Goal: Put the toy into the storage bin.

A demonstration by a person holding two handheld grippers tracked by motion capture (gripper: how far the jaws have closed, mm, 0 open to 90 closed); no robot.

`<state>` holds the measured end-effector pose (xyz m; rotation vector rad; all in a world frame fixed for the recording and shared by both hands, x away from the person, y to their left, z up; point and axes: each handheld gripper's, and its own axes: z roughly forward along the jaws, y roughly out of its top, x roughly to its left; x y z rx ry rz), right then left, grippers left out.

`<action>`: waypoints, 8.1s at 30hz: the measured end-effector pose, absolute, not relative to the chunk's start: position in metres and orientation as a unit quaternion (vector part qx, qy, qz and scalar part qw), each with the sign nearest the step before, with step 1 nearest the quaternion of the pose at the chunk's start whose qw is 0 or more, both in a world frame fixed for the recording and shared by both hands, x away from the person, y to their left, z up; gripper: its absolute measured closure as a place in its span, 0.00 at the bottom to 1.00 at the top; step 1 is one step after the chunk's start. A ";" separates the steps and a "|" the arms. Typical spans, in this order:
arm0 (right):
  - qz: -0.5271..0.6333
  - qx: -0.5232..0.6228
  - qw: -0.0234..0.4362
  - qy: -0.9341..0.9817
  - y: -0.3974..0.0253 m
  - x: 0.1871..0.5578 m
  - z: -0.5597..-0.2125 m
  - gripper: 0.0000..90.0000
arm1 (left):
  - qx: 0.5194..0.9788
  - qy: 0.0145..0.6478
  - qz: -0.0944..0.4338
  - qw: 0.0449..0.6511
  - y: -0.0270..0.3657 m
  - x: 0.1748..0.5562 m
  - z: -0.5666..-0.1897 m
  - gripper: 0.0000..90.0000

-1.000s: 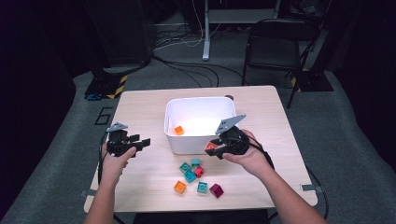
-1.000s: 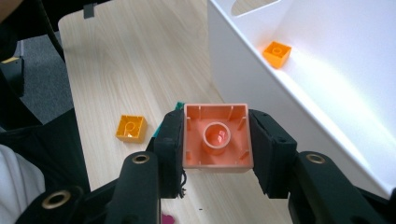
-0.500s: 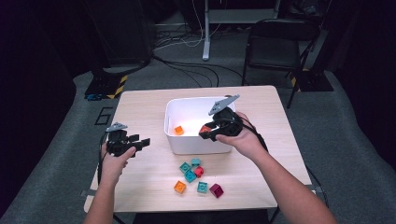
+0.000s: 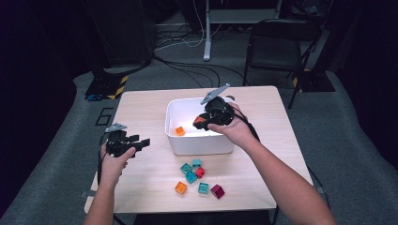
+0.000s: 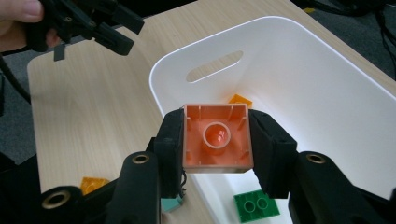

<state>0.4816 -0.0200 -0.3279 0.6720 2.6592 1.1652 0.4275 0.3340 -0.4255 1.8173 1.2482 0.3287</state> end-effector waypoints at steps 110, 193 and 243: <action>0.406 0.203 0.126 0.882 -0.058 0.393 -0.384 0.53 | 0.730 0.510 0.128 0.437 0.338 0.430 -0.430 0.41; 0.372 0.260 0.082 0.887 -0.079 0.372 -0.474 0.65 | 0.735 0.503 0.123 0.438 0.330 0.439 -0.432 0.41; 0.411 0.221 0.091 0.880 -0.057 0.435 -0.332 0.65 | 0.736 0.503 0.122 0.437 0.331 0.440 -0.432 0.41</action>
